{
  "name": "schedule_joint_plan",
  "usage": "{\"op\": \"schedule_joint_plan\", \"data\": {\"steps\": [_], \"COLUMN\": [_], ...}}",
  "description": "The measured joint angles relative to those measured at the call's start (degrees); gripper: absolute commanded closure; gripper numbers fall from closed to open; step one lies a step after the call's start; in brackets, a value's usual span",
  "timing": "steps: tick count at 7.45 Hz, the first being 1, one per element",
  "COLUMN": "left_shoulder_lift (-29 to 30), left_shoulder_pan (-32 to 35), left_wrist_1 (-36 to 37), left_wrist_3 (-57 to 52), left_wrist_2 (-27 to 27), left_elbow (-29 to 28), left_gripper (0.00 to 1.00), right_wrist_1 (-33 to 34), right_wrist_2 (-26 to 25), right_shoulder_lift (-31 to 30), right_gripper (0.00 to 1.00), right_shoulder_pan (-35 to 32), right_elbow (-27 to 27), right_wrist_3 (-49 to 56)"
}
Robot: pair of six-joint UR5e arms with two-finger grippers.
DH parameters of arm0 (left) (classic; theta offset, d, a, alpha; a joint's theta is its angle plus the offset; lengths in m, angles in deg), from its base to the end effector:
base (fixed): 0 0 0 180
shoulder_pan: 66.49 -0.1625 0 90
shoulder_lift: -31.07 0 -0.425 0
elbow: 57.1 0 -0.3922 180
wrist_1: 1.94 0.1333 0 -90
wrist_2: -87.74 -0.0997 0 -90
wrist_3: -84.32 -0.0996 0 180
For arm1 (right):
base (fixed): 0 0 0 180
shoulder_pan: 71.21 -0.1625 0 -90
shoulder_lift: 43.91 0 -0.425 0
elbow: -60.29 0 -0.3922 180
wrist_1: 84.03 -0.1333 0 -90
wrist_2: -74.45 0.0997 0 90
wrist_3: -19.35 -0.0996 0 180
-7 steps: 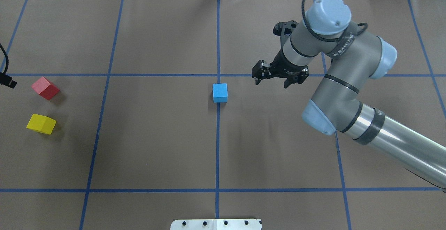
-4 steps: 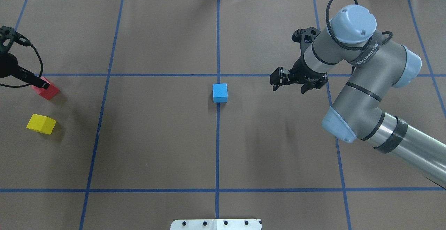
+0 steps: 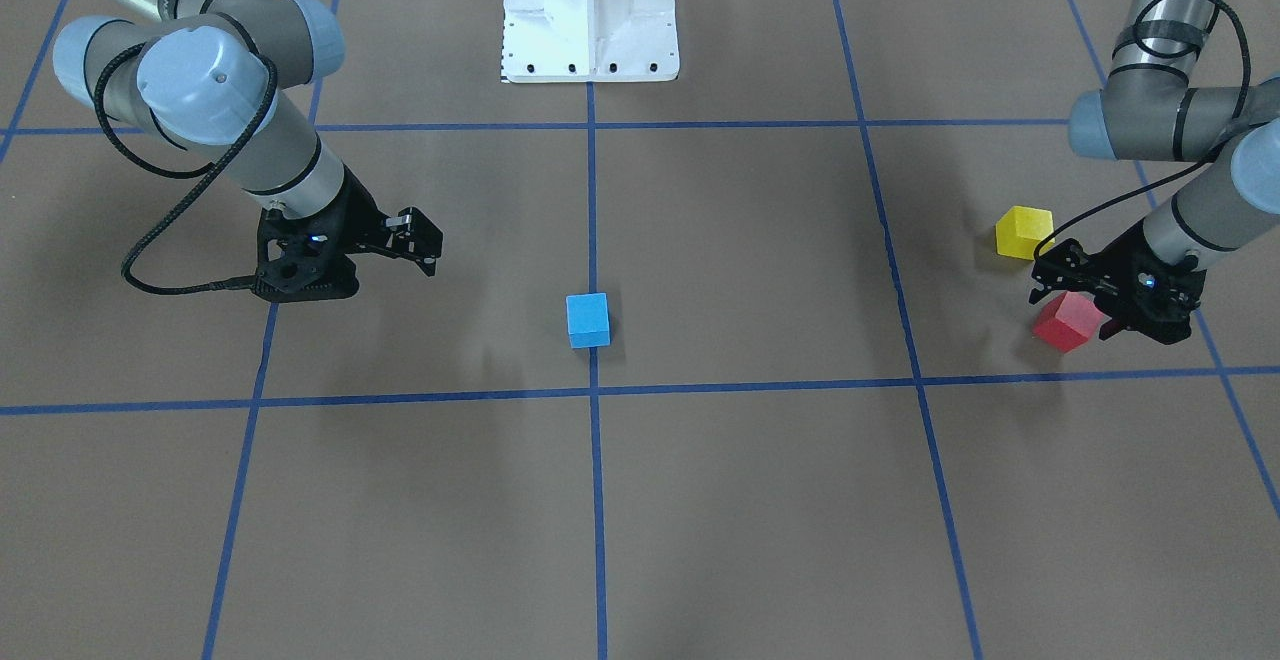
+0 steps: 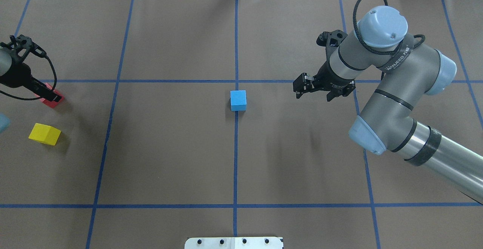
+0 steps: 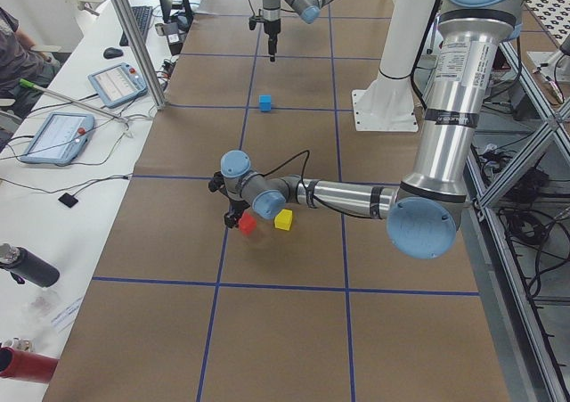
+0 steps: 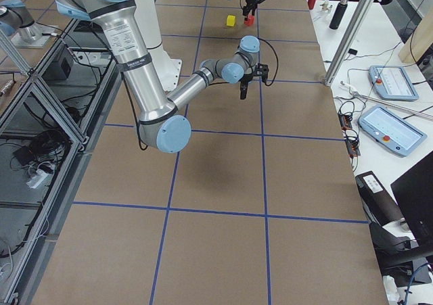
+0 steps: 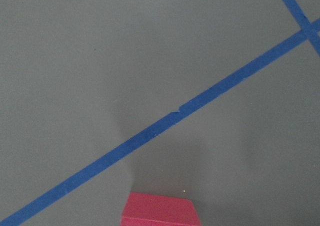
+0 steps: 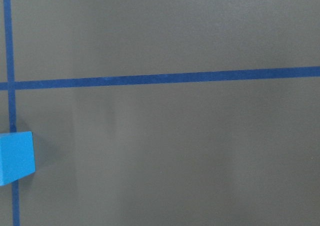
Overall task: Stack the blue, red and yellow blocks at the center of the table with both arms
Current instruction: 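Lower the left gripper onto the red cube and grasp it while the right gripper withdraws, then carry the red cube with the left gripper above the blue cube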
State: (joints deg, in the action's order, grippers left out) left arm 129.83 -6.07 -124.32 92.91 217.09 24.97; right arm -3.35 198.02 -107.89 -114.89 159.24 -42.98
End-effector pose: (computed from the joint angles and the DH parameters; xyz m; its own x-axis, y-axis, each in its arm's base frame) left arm 0.2265 -0.5412 0.5867 0.5571 0.5674 -0.6064 -0.3335 0.8216 0.4623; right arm -0.4068 -0.4966 0.3094 0.5960 0.0342 0.8022 -0.0219 0.9994 -0.0263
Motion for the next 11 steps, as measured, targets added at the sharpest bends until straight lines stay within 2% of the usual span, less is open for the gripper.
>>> {"op": "schedule_joint_plan", "data": {"steps": [1,2,3,4,6,8,9,11], "left_shoulder_lift": [0.02,0.07,0.08,-0.01,-0.07,2.43,4.43,10.76], "left_shoulder_pan": [-0.03,-0.03,-0.03,-0.03,0.06,0.36,0.34,-1.64], "left_wrist_1": [-0.02,-0.04,-0.03,-0.02,0.21,5.49,8.64,11.76], "left_wrist_3": [-0.55,-1.22,-2.18,-2.67,-2.72,-0.04,4.7,21.53], "left_wrist_2": [-0.03,-0.03,0.0,-0.01,0.06,0.41,0.54,0.46], "left_elbow": [-0.29,-0.71,-1.1,-1.29,-1.19,0.73,2.86,6.07], "left_gripper": [0.04,0.19,0.64,1.0,1.0,1.0,1.0,1.0], "right_wrist_1": [0.0,0.0,0.0,-0.02,-0.08,-0.11,-0.17,-0.25], "right_wrist_2": [-0.04,-0.07,-0.1,-0.11,-0.07,0.16,0.48,1.38], "right_shoulder_lift": [0.0,0.0,-0.03,-0.06,-0.09,-0.87,-2.4,-6.93], "right_gripper": [0.01,0.01,0.01,0.01,0.01,0.01,0.01,0.01], "right_shoulder_pan": [0.0,0.0,0.0,0.0,-0.01,-0.25,-0.64,-3.09], "right_elbow": [0.0,0.02,0.08,0.16,0.35,0.96,2.01,3.86], "right_wrist_3": [-0.04,-0.06,-0.06,-0.09,-0.14,-0.08,0.39,4.72]}}
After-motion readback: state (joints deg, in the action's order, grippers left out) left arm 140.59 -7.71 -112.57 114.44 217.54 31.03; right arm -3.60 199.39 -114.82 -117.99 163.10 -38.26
